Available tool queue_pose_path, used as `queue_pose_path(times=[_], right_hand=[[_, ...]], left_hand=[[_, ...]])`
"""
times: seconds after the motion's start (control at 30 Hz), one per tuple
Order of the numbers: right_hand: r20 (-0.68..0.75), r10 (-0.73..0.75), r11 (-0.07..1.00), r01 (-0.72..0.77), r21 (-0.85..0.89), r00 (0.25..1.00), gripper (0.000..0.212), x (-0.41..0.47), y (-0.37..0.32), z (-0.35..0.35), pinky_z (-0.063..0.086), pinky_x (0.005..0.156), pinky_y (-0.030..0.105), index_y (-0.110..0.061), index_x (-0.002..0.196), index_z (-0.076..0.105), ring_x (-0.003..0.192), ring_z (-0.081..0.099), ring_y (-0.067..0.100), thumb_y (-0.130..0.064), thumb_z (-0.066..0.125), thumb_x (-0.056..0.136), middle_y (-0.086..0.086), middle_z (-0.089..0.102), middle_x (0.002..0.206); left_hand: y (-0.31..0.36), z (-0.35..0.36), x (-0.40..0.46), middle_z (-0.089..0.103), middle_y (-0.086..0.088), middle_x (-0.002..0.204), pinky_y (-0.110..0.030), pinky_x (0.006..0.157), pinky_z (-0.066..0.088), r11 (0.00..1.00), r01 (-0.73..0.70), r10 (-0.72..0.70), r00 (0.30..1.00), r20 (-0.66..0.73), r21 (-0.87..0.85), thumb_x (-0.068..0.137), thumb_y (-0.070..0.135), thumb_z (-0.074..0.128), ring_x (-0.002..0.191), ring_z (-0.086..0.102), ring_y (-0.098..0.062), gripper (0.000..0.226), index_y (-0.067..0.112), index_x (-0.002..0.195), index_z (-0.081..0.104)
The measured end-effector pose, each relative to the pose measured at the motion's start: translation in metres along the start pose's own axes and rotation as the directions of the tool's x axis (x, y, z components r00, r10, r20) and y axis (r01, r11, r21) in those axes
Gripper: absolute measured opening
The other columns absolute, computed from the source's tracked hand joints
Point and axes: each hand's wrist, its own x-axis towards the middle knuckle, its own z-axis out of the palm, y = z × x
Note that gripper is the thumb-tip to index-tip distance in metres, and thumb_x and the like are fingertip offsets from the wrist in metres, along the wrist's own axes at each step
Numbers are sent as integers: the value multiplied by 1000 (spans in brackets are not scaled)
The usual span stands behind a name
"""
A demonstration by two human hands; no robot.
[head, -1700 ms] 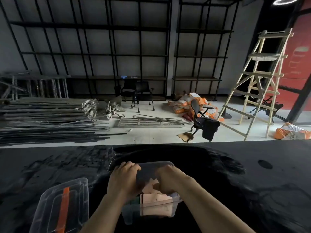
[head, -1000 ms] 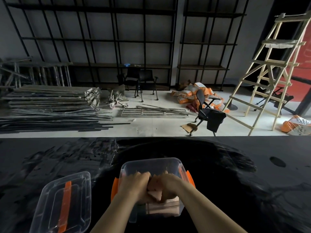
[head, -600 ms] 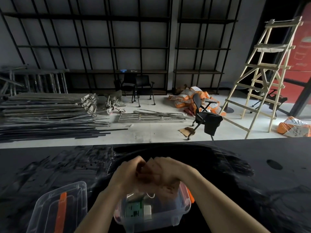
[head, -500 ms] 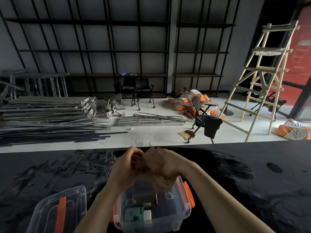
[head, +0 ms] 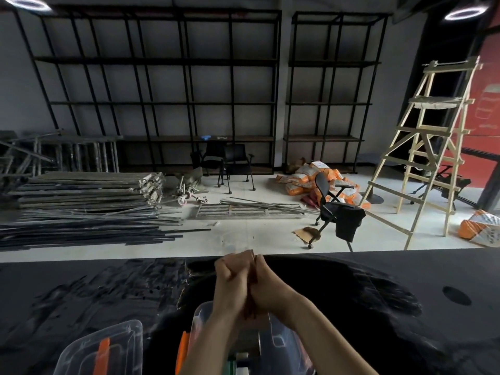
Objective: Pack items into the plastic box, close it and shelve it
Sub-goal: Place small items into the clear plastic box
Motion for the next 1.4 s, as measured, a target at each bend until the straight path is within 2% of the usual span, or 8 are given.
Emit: queue_pose_path(times=[0.13,0.27,0.5,0.7,0.83,1.1,1.3,1.4], right_hand=[[73,-25,1000,25,6,997,26,3,8,2,45,88,23,0,124,34,93,56,2,0,42,100,0,58,106],[-91,30,970,-7,241,995,38,0,17,-3,60,76,33,-6,117,40,88,71,10,-6,64,88,8,70,103],[-99,224,797,-123,592,970,38,-4,9,18,59,52,36,-5,111,56,61,70,24,-28,76,87,12,75,79],[-345,372,586,70,807,862,36,14,-6,40,59,61,37,-7,91,72,69,70,26,-40,82,78,17,77,81],[-404,291,595,167,786,867,42,17,-3,31,60,62,36,-9,97,67,77,73,28,-25,91,67,16,76,89],[-390,-137,960,219,175,911,12,20,15,26,58,65,53,-9,94,67,70,71,25,-15,70,84,13,75,81],[-415,-94,911,247,331,905,13,20,9,46,58,76,47,-13,101,58,84,70,29,-9,54,90,13,74,92],[-400,-117,883,280,376,909,5,18,9,49,59,80,50,-9,104,54,93,71,32,-10,53,99,17,72,98]], left_hand=[[6,-1,-4,68,-13,118,-47,98,53,998,49,-45,995,88,-39,100,21,56,108,67,-27,24,26,124,55],[13,-10,-7,71,-9,117,-40,96,53,979,-196,188,975,118,63,100,7,53,107,68,-26,31,30,117,65],[28,-13,18,68,2,100,-4,58,46,944,-320,273,891,-363,-75,102,6,51,86,63,-8,21,16,115,64],[22,4,8,66,-9,104,-27,65,55,935,-285,206,921,-332,-211,101,11,53,84,64,-20,16,18,116,53],[17,-7,2,69,-14,107,-46,83,55,942,-197,157,974,-161,-273,95,5,62,97,68,-29,32,15,123,49],[24,-33,11,74,-10,91,-18,64,50,947,-312,316,947,-53,79,87,-4,67,81,70,-18,32,24,102,61],[19,-19,5,59,4,127,-20,83,50,966,-258,257,966,35,32,104,30,45,108,62,-7,46,37,146,29],[18,-14,2,63,3,124,-7,74,50,975,-223,222,971,88,12,104,36,40,103,64,2,37,34,141,42]])
